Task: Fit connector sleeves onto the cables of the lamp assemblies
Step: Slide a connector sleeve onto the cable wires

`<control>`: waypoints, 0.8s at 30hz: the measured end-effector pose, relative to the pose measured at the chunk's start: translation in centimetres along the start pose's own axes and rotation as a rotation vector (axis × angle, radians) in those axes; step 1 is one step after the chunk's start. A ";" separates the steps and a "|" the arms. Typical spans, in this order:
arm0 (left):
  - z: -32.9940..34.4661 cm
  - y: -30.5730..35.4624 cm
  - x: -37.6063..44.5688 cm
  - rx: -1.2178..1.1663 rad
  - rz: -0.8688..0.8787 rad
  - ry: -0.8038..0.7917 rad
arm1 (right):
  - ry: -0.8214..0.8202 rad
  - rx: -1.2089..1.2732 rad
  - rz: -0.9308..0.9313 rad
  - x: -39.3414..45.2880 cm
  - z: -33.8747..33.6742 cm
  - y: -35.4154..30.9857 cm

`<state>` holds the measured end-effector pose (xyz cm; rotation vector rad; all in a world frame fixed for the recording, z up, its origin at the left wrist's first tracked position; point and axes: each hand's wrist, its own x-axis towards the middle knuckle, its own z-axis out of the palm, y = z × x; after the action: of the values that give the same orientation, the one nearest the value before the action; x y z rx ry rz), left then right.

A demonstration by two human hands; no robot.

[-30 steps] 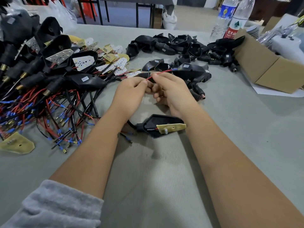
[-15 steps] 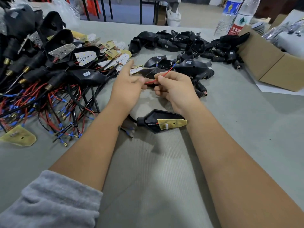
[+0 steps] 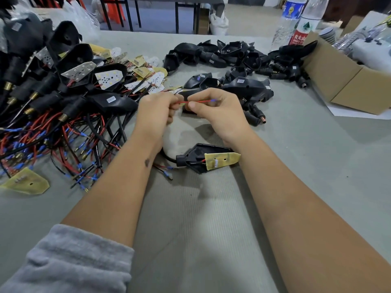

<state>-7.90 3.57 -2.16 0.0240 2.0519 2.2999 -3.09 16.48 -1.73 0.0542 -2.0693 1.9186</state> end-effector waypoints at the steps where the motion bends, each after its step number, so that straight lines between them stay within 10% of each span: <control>1: -0.3 0.1 0.1 -0.037 0.000 -0.004 | 0.006 -0.023 -0.007 0.0 0.1 0.1; 8: -0.9 -0.2 -0.7 0.041 0.096 -0.055 | 0.167 -0.146 0.114 0.4 -0.7 0.0; 16: -0.3 -0.2 -1.4 0.129 0.146 -0.090 | -0.120 -0.906 -0.002 0.7 -0.2 1.3; 24: -0.7 0.0 -1.6 0.032 0.147 -0.051 | 0.124 -0.265 0.076 0.2 -0.7 0.7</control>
<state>-6.35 2.75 -2.22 0.2400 2.1287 2.3210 -3.34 17.24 -2.37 -0.2005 -2.2477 1.6262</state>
